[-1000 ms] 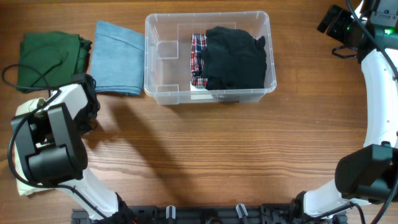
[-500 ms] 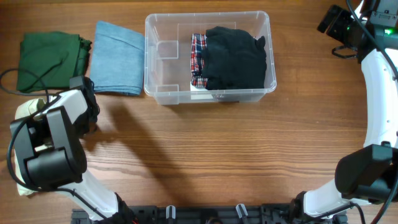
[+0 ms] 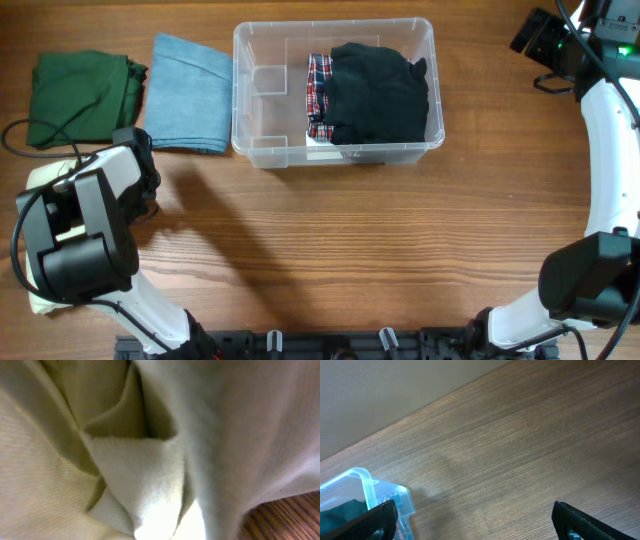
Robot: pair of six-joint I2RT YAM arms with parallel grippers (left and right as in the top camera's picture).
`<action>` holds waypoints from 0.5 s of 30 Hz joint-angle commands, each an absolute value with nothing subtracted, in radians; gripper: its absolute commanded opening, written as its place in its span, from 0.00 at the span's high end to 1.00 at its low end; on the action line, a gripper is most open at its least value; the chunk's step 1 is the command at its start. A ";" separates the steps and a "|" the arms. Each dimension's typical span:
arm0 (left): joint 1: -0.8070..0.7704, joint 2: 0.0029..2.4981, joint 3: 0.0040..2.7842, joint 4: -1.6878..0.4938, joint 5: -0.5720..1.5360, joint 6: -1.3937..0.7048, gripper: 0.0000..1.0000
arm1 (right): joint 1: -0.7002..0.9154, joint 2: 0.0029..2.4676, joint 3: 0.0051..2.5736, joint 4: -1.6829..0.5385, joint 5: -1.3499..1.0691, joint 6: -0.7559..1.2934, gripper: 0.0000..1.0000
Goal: Pack container
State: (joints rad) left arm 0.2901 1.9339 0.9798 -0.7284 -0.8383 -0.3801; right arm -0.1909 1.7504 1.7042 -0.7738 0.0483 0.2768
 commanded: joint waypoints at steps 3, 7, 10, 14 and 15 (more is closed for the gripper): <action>0.292 1.956 1.009 -0.802 -0.756 -0.397 0.96 | -0.188 1.764 1.695 -0.772 0.040 0.291 0.00; 0.292 1.956 1.089 -0.885 -0.756 -0.398 0.96 | -0.188 1.764 1.695 -0.772 0.040 0.291 0.00; 0.292 1.956 1.163 -0.947 -0.749 -0.398 0.96 | -0.188 1.764 1.695 -0.772 0.040 0.291 0.00; 0.292 1.956 1.272 -1.032 -0.707 -0.398 0.96 | -0.188 1.764 1.695 -0.772 0.040 0.291 0.00; 0.292 1.956 1.301 -1.051 -0.692 -0.398 0.96 | -0.188 1.764 1.695 -0.772 0.040 0.291 0.00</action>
State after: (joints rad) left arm 0.2901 1.9522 1.1889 -1.0088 -0.7399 -0.3805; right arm -0.1909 1.7504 1.7042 -0.7734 0.0483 0.2764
